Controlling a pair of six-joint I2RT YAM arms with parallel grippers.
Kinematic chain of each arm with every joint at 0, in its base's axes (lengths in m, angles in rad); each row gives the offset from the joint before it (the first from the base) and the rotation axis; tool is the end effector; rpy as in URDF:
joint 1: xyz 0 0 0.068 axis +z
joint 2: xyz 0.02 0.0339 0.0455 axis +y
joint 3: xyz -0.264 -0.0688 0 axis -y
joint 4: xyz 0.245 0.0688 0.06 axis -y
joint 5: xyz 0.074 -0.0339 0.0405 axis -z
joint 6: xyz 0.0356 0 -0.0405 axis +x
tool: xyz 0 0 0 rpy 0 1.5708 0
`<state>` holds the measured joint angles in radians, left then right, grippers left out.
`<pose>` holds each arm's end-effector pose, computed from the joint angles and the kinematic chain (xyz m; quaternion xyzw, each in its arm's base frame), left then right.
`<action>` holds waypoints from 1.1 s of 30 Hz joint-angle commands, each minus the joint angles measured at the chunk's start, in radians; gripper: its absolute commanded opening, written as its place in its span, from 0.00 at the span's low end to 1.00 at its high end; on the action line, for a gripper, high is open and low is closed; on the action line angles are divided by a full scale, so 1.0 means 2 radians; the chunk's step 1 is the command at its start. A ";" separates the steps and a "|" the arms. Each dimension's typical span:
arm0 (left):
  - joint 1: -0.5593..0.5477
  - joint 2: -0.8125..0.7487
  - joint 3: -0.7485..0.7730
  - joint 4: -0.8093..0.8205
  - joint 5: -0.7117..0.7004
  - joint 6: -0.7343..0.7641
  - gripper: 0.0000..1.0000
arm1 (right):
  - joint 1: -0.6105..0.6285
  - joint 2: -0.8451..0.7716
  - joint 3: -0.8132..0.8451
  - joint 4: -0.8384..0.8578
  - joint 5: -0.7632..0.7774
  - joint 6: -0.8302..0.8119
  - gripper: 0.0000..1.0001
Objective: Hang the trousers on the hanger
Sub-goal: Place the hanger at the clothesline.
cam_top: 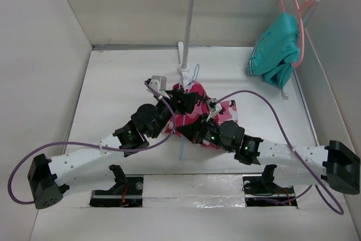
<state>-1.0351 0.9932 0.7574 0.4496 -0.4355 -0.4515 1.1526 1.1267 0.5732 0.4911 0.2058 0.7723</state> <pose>0.1313 -0.1918 0.3583 0.0152 0.6353 -0.4146 0.6514 0.1103 0.2302 0.2674 -0.0680 0.7252 0.5161 0.4507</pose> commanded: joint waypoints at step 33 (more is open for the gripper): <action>-0.002 -0.121 -0.130 0.028 -0.074 0.068 0.40 | -0.412 0.063 0.369 -0.117 -0.268 -0.051 0.00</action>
<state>-1.0351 0.7647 0.5293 0.4137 -0.5320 -0.3641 0.3439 1.2255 1.1496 0.1501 -0.2100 0.7258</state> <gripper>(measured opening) 0.390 0.046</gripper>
